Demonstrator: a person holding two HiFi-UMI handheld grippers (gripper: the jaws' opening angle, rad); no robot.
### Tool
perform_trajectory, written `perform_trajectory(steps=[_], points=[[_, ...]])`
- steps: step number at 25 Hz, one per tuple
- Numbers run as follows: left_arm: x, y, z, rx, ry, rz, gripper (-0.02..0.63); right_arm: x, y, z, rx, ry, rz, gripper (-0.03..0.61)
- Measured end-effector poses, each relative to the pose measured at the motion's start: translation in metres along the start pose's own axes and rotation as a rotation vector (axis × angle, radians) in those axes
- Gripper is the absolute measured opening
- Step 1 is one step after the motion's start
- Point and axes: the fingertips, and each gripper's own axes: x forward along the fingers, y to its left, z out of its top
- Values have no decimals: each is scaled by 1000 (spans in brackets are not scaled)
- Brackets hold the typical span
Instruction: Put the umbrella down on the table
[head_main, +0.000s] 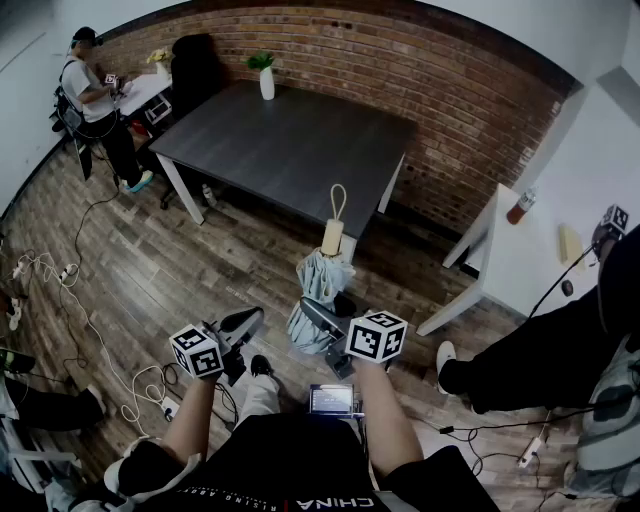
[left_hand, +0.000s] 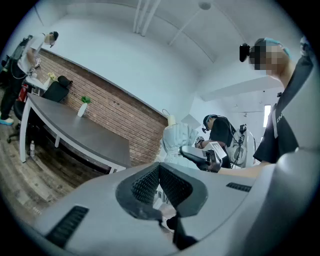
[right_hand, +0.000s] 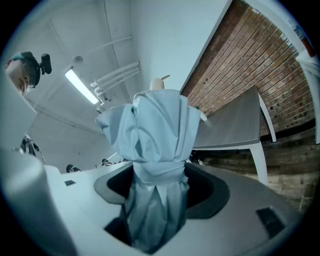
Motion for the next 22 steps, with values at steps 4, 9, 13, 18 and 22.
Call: perform_trajectory(steps=[4,9,13,18,22], points=[[-6,3,1,14,3,-5,3,4,9,0,2,-10,7,308],[-10,3,-1,20,4,-12,3,6,12,-1,6,-10,10,308],[-11,5,0,18,0,-8,3,8,14,-2,7,-11,21,308],[-8,7,3,22,3,-4,3,11,13,0,-2,4,29,308],[-6,8,2,31,3,-3,3,15,11,-2,-4,14,36,308]])
